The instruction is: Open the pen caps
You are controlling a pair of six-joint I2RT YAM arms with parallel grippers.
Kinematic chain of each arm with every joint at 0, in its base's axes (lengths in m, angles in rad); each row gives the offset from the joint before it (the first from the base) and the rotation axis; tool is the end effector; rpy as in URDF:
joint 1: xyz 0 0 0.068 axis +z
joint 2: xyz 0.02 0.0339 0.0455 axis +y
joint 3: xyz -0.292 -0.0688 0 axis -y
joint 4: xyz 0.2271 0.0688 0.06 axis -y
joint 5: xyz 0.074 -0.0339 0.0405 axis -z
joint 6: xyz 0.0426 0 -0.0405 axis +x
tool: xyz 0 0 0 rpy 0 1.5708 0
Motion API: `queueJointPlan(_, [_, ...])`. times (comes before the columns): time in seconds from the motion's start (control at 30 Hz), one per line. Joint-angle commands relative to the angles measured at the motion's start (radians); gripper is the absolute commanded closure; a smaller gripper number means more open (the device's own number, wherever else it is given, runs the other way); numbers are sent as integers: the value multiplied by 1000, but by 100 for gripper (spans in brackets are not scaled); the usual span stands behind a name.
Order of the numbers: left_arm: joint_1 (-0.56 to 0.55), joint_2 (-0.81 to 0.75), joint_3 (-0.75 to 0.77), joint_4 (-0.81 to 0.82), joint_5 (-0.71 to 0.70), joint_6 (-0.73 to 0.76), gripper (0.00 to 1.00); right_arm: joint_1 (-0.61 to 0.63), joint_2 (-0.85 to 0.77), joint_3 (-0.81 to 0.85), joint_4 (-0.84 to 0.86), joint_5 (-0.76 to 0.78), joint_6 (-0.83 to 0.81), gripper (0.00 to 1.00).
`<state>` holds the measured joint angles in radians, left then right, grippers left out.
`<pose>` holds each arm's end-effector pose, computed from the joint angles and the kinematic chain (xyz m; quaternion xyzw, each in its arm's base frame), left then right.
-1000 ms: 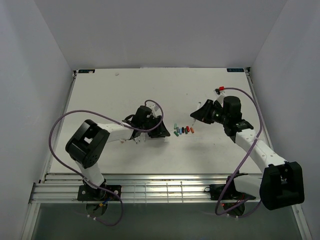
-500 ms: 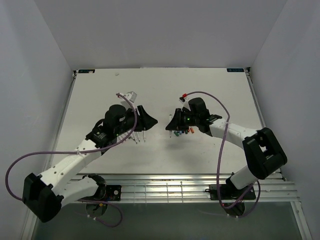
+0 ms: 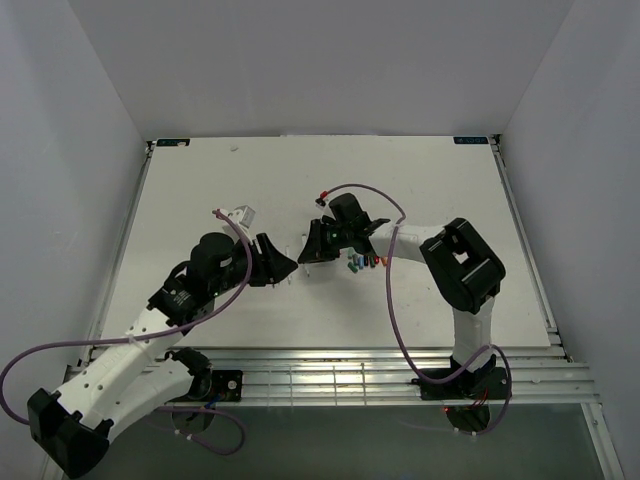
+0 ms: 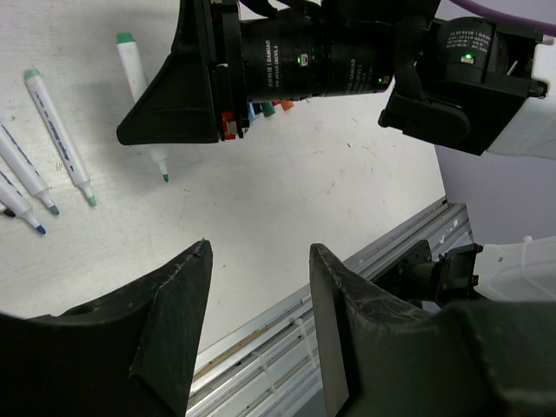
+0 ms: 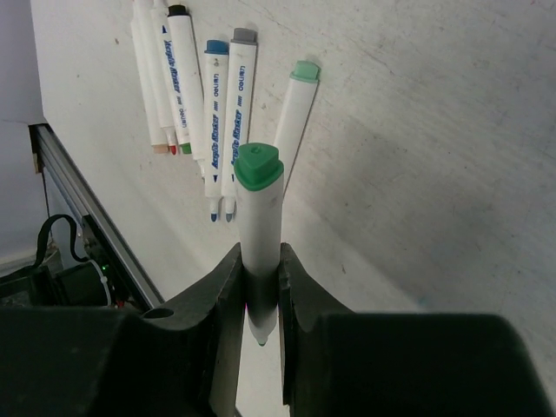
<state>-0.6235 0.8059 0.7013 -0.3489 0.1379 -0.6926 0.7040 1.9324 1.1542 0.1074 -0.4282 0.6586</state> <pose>0.1219 -0.0949 0.3092 0.0073 0.8467 -0.3696 0.3826 0.3053 0.2824 0.1998 -0.1124 0.8776 0.4163 0.2097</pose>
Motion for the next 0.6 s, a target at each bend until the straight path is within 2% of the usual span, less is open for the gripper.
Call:
queueJointPlan(0.0, [5,-36,-13,-25,6,-16,41,14,31,65,18,11,19,91])
queueJointPlan(0.1, [5,-47,-20,-30,19,-24,40,20,62,82,20,26,33,85])
queueJointPlan(0.23, [5,-56,-28,-30,34,-36,40,28,97,104,17,29,50,83])
queueJointPlan(0.3, [5,-65,-32,-29,39,-41,41,32,115,124,6,34,52,76])
queueJointPlan(0.47, [5,-77,-45,-29,51,-56,40,43,148,147,-20,45,50,70])
queueJointPlan(0.57, [5,-88,-56,-30,54,-65,40,45,151,147,-34,57,49,59])
